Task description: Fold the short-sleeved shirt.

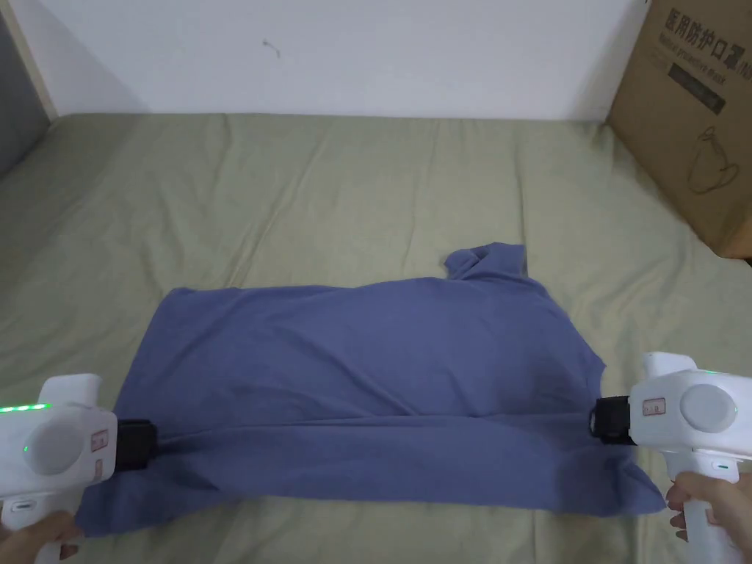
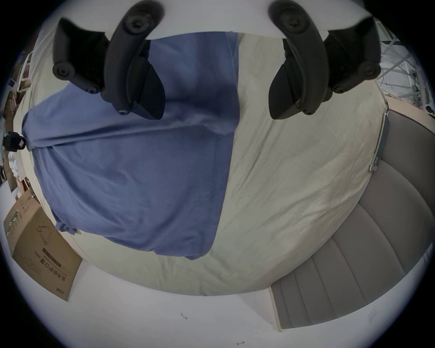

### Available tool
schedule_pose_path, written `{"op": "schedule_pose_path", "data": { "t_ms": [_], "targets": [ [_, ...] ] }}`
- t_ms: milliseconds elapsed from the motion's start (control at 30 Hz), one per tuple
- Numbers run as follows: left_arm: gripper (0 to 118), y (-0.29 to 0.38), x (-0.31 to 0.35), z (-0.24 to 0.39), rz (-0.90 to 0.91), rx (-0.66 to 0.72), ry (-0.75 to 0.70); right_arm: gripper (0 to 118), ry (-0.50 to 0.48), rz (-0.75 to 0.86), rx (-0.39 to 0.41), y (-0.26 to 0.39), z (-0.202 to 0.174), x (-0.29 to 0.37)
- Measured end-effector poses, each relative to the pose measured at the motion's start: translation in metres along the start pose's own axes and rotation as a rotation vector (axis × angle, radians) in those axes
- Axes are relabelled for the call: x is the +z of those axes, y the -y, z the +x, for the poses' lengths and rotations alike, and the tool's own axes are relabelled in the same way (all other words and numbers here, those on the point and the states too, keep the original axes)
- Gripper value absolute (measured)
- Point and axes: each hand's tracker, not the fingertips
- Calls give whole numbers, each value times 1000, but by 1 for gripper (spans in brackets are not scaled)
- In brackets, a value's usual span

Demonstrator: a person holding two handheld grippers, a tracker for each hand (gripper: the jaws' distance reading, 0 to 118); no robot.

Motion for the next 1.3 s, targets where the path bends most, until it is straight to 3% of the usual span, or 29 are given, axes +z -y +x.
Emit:
{"op": "schedule_pose_path", "data": {
  "t_ms": [133, 167, 200, 233, 267, 300, 333, 367, 433, 500, 533, 567, 600, 633, 667, 767, 800, 867, 900, 967, 1000, 1033, 1067, 1167, 1300],
  "targets": [
    [94, 18, 39, -10, 67, 9, 8, 63, 14, 102, 48, 8, 0, 41],
    [87, 24, 50, -13, 81, 25, 21, 60, 6, 141, 59, 13, 0, 54],
    [70, 31, 58, -17, 105, 49, 47, 52, -2, 165, 67, 18, -1, 66],
    [46, 39, 67, -19, 116, 63, 67, 38, -4, 167, 66, 24, -2, 74],
    [13, 47, 73, -18, 109, 63, 59, 9, -12, 179, 55, 32, -2, 81],
    [1, 57, 76, -17, 109, 61, 52, 1, 10, 195, 15, 41, -5, 87],
    [1, 65, 76, -15, 112, 60, 39, 1, 73, 203, -48, 52, -8, 88],
    [0, 73, 76, -13, 108, 65, 27, 1, 68, 182, -69, 61, -9, 85],
    [0, 82, 71, -10, 84, 63, 36, 1, -32, 145, -86, 77, -12, 77],
    [1, 83, 67, -8, 91, 70, 49, 1, -33, 108, -58, 86, -20, 70],
    [15, 80, 67, -8, 98, 66, 62, 1, -28, 106, -41, 87, -21, 65],
    [50, 75, 67, -9, 107, 74, 73, 1, -30, 108, -27, 88, -23, 65],
    [74, 69, 63, -13, 110, 82, 91, 1, -31, 107, -22, 89, -25, 66],
    [88, 64, 61, -14, 110, 84, 101, 1, -42, 108, -22, 89, -24, 67],
    [92, 60, 55, -15, 111, 88, 104, 1, -67, 114, -26, 87, -18, 63],
    [87, 56, 31, -15, 57, 99, 37, 1, -79, 118, -22, 86, -16, 65],
    [77, 57, 19, -16, 6, 97, 7, 1, -75, 119, -20, 88, -17, 67],
    [74, 65, 1, -19, -46, 134, 65, 1, -76, 108, -25, 90, -13, 64],
    [66, 69, -7, -16, -57, 141, 49, 1, -78, 102, -32, 92, -11, 62],
    [29, 66, 5, -10, -10, 118, 17, 3, -82, 81, -40, 93, -7, 58],
    [19, 64, 7, -9, -4, 96, 1, 5, -83, 82, -41, 94, -5, 57],
    [19, 61, 11, -8, 18, 58, -22, 5, -89, 83, -40, 93, -2, 56],
    [5, 59, 14, -9, 29, 59, 7, 15, -86, 82, -34, 93, -1, 55],
    [5, 53, 20, -9, 9, 52, 28, 71, -24, 89, -9, 80, 11, 44],
    [5, 53, 21, -13, -5, 95, 62, 72, -39, 57, -54, 61, 30, 15]
  ]
}}
